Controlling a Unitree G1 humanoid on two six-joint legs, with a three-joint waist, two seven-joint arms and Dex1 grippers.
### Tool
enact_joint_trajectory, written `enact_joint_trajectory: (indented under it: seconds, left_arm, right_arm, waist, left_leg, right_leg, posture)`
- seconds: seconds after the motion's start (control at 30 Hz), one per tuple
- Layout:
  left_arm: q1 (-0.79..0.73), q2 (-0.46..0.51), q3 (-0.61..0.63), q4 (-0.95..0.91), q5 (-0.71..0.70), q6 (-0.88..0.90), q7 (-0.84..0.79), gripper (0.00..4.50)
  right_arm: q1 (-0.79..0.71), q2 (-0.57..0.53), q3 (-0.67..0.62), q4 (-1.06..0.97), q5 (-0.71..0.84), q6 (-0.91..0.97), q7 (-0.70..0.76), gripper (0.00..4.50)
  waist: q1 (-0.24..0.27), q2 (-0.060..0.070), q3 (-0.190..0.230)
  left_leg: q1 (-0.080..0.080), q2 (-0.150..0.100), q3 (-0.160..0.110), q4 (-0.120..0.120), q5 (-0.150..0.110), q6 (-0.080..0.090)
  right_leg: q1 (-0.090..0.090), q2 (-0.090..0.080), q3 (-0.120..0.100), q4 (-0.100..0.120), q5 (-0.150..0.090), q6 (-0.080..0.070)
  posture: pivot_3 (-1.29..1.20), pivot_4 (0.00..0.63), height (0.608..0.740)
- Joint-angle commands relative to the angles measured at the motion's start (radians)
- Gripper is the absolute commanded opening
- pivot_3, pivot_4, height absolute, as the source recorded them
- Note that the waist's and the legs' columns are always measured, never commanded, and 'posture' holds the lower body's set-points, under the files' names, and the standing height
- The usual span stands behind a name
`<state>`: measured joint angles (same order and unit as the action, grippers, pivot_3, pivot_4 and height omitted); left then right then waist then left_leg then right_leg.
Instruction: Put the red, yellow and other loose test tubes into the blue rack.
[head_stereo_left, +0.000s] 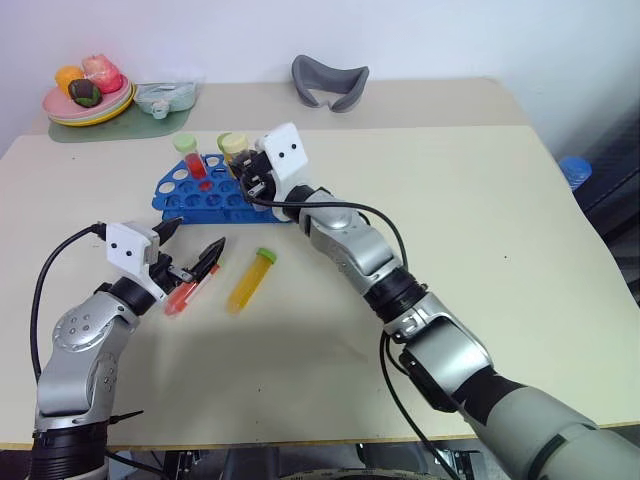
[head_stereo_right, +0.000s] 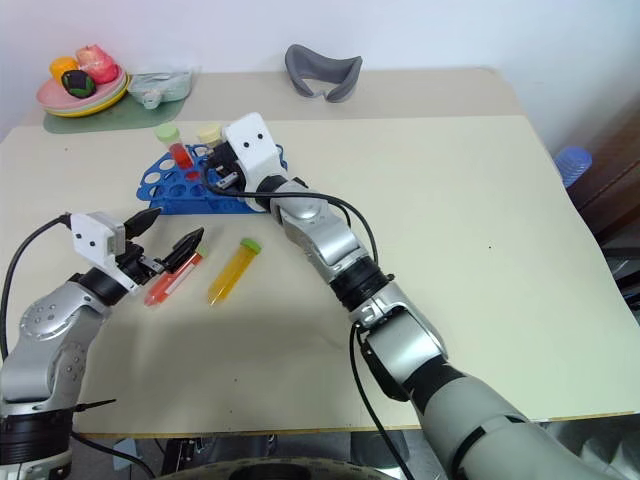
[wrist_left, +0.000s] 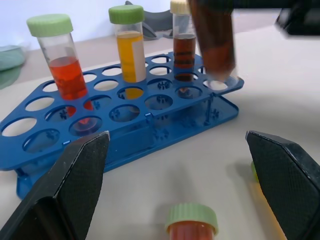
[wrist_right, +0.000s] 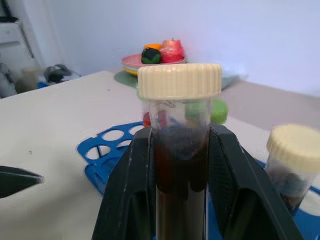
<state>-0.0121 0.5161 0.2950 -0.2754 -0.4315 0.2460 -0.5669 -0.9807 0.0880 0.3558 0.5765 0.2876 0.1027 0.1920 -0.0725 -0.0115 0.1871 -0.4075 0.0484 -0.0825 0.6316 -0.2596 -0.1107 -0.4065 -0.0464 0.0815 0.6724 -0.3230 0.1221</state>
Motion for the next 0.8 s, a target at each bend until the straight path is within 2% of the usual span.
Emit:
enact_joint_trajectory:
  seconds: [0.03,0.27,0.8]
  left_arm:
    - [0.013,0.008,0.037,-0.043,-0.009,-0.015,0.006,4.50]
    - [0.036,0.016,0.041,-0.064,-0.030,0.000,-0.008,4.50]
    - [0.030,0.023,0.027,-0.069,-0.045,0.006,-0.029,4.50]
  right_arm:
    - [-0.061,0.053,-0.077,0.083,-0.053,-0.116,-0.019,0.84]
    - [-0.090,0.101,-0.166,0.203,-0.106,-0.203,-0.008,0.84]
    - [-0.074,0.124,-0.237,0.289,-0.176,-0.262,0.012,0.84]
  waist:
    - [-0.002,0.000,0.000]
    - [-0.004,0.000,0.000]
    - [-0.025,0.000,0.000]
  left_leg:
    - [0.000,0.000,0.000,0.000,0.000,0.000]
    - [0.000,0.000,0.000,0.000,0.000,0.000]
    - [0.002,0.000,0.000,0.000,0.000,0.001]
  right_leg:
    - [0.000,0.000,0.000,0.000,0.000,0.000]
    - [-0.001,0.000,0.000,0.002,0.000,0.000]
    - [-0.002,0.000,0.000,0.008,0.000,0.000]
  posture:
    - [0.00,0.150,0.740]
    - [0.00,0.150,0.740]
    - [0.00,0.150,0.740]
